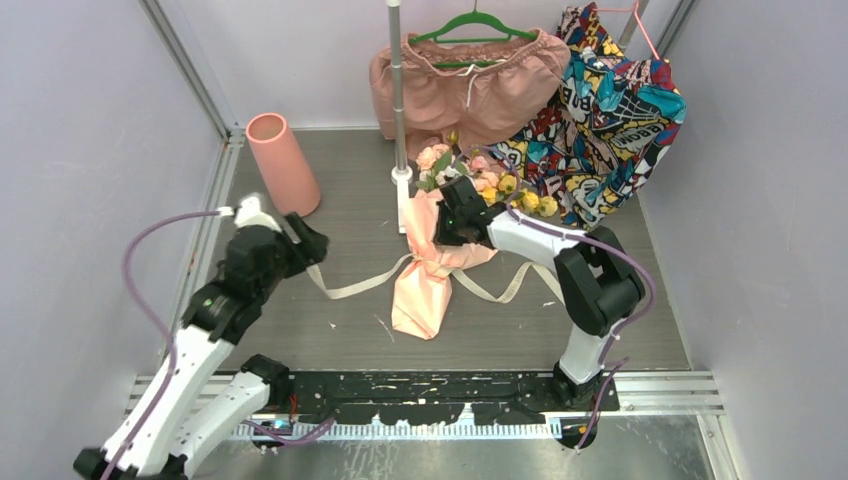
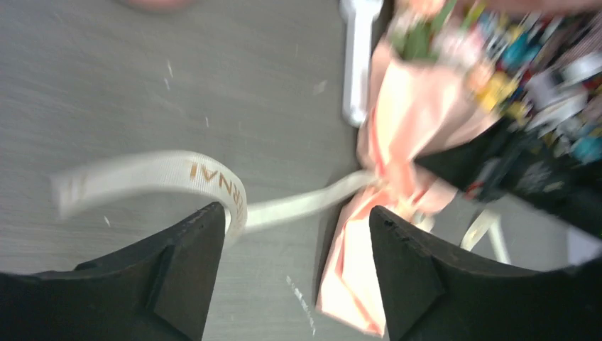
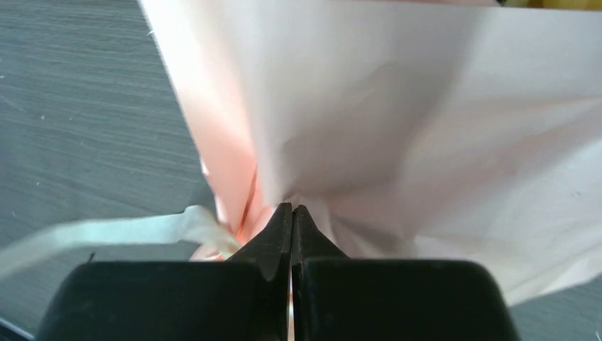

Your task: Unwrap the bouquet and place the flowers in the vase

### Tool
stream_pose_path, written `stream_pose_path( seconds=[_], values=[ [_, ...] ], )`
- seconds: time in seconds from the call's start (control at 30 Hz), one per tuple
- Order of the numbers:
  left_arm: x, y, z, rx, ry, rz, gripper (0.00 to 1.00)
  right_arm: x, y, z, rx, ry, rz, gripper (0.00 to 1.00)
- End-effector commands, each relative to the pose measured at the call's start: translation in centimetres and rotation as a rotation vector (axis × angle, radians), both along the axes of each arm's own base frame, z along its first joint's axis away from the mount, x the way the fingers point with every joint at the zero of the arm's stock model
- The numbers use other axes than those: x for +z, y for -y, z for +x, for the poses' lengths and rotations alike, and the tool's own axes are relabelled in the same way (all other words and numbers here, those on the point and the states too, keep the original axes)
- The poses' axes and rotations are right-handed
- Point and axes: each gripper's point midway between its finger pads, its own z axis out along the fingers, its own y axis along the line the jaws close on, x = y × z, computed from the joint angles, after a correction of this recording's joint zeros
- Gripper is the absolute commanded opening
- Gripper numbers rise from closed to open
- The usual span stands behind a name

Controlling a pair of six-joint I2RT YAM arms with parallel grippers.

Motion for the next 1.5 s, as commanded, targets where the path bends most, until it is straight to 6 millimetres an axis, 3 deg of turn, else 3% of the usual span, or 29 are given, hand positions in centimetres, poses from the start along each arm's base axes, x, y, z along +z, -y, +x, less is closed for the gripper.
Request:
stream_pose_path(
  seconds=[0.0,0.13,0.23,0.33,0.47,0.7,0.8,0.9,0.97,1.1,1.23,1.37,1.47],
  values=[
    [-4.4,5.2,-0.4,-0.230,-0.087,-0.092,0.79,5.5,0.8,-0.2,-0.015,0.115,0.005,0.01],
    [-6.4,7.5,-1.0,-0.331,-0.079,-0.139,0.93,8.6,2.1,-0.9,-0.050,0.187,0.030,0.01],
    [-9.3,11.0,-2.1,-0.487,-0.151,-0.183,0.99,9.2,3.1,-1.8,-0.065,0.192,0.020,0.01],
    [-12.6,14.4,-3.3,-0.577,-0.222,-0.094,1.00,8.7,4.2,-2.5,-0.093,0.202,0.012,0.01],
    [-15.5,18.0,-4.1,-0.651,-0.280,-0.059,0.99,6.7,5.5,-3.3,-0.122,0.192,-0.020,0.01],
    [-18.0,19.2,-3.6,-0.669,-0.341,-0.039,0.98,2.1,6.5,-4.6,-0.157,0.122,-0.042,0.01],
    [-19.3,19.9,-3.5,-0.685,-0.365,-0.042,0.97,-0.2,6.4,-4.5,-0.159,0.081,-0.065,0.01],
    [-21.1,22.0,-3.8,-0.725,-0.408,-0.069,0.97,-2.1,6.0,-3.8,-0.166,0.055,-0.062,0.01],
    [-22.9,23.9,-4.5,-0.751,-0.442,-0.061,0.97,-2.8,5.9,-3.2,-0.176,0.041,-0.053,0.01],
    [-23.9,26.7,-5.3,-0.781,-0.449,-0.067,0.96,-3.2,5.5,-2.4,-0.179,0.033,-0.058,0.01],
    [-23.8,27.8,-5.9,-0.784,-0.440,-0.062,0.96,-2.4,6.3,-2.4,-0.189,0.045,-0.071,0.01],
    [-23.4,25.6,-5.7,-0.725,-0.415,-0.011,0.97,0.8,6.9,-3.5,-0.179,0.085,-0.054,0.01],
    [-21.4,23.5,-5.4,-0.682,-0.371,0.042,0.99,4.6,7.5,-4.4,-0.170,0.150,-0.042,0.01]
  ],
)
